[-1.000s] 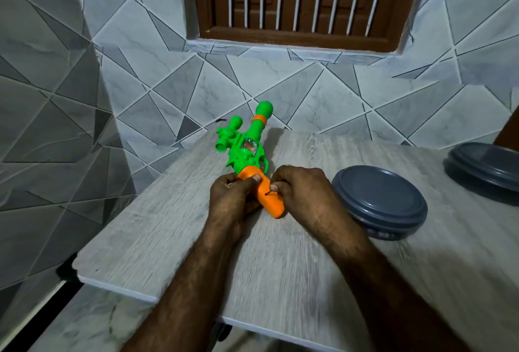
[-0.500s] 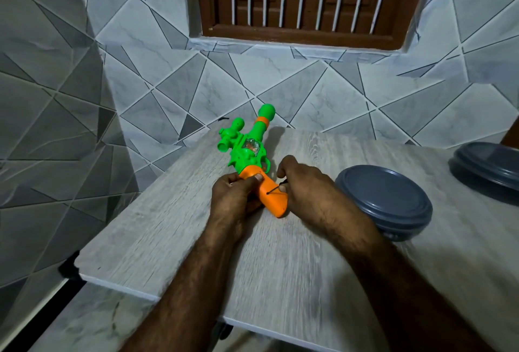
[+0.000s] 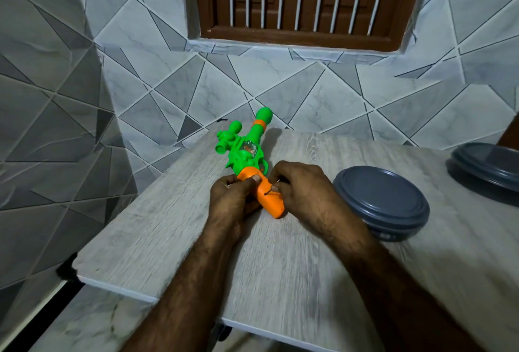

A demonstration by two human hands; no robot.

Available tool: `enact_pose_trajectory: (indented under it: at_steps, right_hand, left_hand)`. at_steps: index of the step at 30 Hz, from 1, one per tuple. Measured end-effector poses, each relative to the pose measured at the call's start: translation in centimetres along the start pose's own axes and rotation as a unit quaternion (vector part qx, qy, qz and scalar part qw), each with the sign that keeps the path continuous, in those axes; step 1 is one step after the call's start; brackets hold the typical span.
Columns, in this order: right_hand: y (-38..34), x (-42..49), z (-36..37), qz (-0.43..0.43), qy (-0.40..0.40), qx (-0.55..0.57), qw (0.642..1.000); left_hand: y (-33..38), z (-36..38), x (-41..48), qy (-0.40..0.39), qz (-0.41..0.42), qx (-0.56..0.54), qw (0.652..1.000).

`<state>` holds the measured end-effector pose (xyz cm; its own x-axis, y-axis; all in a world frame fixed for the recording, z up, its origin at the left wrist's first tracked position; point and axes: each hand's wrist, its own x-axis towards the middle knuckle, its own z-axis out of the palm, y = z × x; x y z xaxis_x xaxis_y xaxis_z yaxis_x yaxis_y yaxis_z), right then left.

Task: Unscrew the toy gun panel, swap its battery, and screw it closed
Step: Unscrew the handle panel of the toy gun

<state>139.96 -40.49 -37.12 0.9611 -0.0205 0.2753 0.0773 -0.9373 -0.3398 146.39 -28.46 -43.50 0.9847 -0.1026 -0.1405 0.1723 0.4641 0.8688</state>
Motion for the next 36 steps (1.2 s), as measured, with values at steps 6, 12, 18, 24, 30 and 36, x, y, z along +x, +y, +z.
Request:
enact_pose_trajectory:
  at_steps: [6, 12, 18, 24, 30, 36]
  right_hand:
    - [0.4, 0.0, 0.0, 0.055, 0.059, 0.153, 0.985]
    - [0.7, -0.4, 1.1, 0.035, 0.103, 0.263, 0.959]
    - [0.5, -0.5, 1.7, 0.047, 0.174, 0.307, 0.935]
    - [0.3, -1.2, 2.1, 0.016, 0.216, 0.263, 0.940]
    - [0.3, -1.0, 2.2, -0.014, 0.264, 0.203, 0.943]
    - [0.2, -1.1, 2.0, 0.040, 0.254, 0.300, 0.919]
  left_hand:
    - [0.0, 0.1, 0.0, 0.012, -0.001, 0.007, 1.000]
    - [0.0, 0.1, -0.1, -0.001, 0.003, 0.010, 1.000]
    - [0.0, 0.1, -0.2, 0.001, 0.002, 0.009, 1.000]
    - [-0.1, 0.1, 0.1, 0.005, 0.000, 0.008, 1.000]
    - [-0.2, 0.0, 0.1, 0.007, -0.001, 0.010, 1.000]
    - [-0.2, 0.0, 0.1, 0.011, 0.000, 0.010, 1.000]
